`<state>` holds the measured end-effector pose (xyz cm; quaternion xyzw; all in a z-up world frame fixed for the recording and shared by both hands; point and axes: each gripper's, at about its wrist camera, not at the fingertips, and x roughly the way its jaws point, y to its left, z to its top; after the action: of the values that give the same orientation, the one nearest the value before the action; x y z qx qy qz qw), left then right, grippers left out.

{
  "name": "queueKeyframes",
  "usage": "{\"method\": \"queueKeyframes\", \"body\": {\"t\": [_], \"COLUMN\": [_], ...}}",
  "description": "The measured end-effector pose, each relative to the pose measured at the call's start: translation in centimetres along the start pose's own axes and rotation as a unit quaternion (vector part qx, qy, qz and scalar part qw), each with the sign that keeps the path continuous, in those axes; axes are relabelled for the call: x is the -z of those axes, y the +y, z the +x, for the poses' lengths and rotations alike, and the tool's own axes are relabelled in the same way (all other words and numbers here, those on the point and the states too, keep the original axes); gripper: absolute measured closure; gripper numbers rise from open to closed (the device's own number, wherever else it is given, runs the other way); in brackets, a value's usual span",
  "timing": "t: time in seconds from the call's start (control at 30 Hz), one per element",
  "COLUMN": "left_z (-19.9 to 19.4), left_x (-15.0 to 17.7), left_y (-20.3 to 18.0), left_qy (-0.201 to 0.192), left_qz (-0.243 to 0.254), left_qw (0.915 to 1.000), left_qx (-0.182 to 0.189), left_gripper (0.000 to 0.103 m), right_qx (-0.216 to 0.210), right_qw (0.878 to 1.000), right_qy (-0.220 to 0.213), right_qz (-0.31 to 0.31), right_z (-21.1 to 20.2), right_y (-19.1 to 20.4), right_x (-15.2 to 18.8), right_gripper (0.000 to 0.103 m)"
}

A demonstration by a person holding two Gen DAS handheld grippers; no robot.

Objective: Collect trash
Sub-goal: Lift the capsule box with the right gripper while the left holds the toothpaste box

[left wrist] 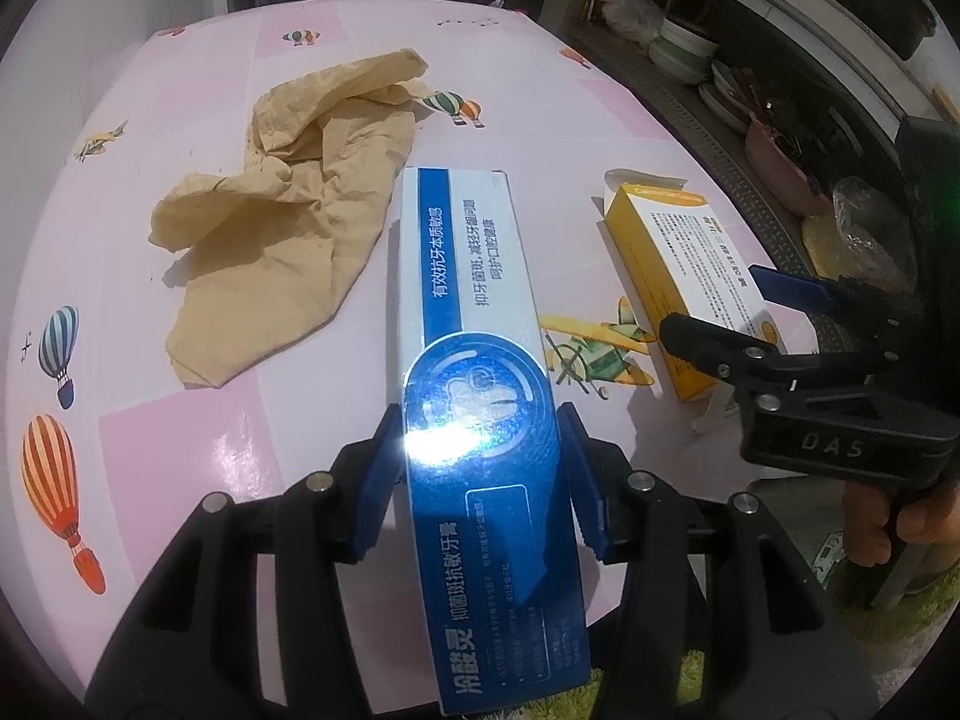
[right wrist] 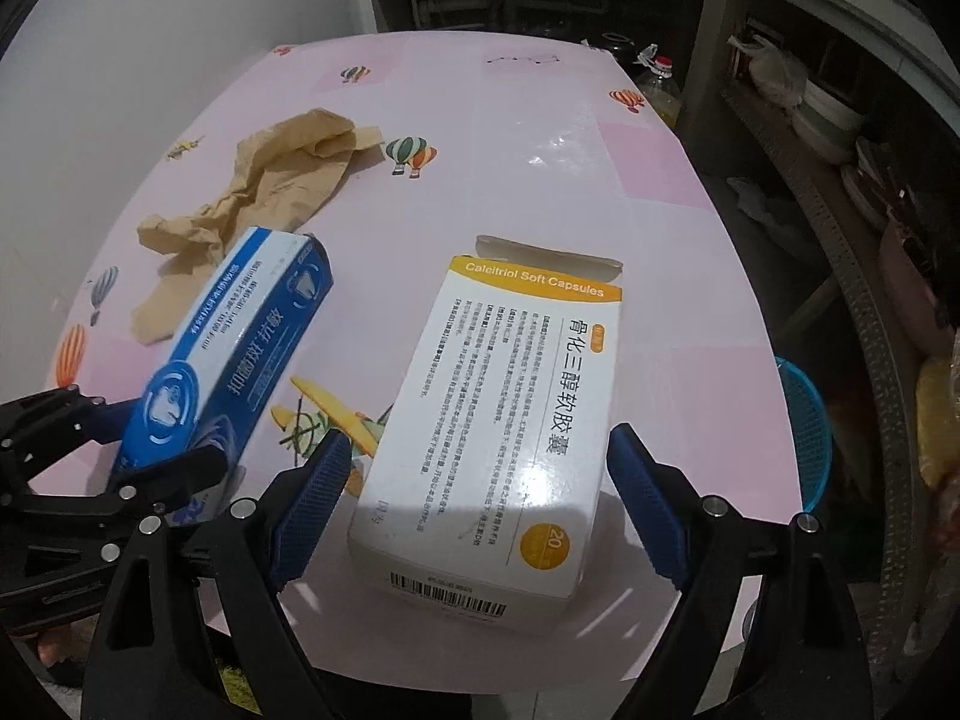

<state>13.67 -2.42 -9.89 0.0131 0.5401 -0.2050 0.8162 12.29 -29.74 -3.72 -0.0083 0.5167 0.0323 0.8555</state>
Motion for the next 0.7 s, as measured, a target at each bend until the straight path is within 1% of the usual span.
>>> {"method": "queueKeyframes", "body": {"t": [0.23, 0.37, 0.7], "left_z": [-0.1, -0.2, -0.2], "left_x": [0.0, 0.1, 0.1], "left_y": [-0.1, -0.2, -0.2], "left_qy": [-0.002, -0.003, -0.003], "left_qz": [0.003, 0.003, 0.002], "left_qw": [1.0, 1.0, 1.0], "left_qx": [-0.003, -0.003, -0.003], "left_gripper": [0.055, 0.055, 0.055], "right_qx": [0.002, -0.003, 0.0], "right_qw": [1.0, 0.999, 0.999], "right_qy": [0.005, 0.017, 0.016], "right_qz": [0.017, 0.029, 0.032], "right_z": [0.5, 1.1, 0.9], "right_y": [-0.5, -0.9, -1.0], "right_x": [0.0, 0.1, 0.1], "right_gripper": [0.019, 0.025, 0.028]}}
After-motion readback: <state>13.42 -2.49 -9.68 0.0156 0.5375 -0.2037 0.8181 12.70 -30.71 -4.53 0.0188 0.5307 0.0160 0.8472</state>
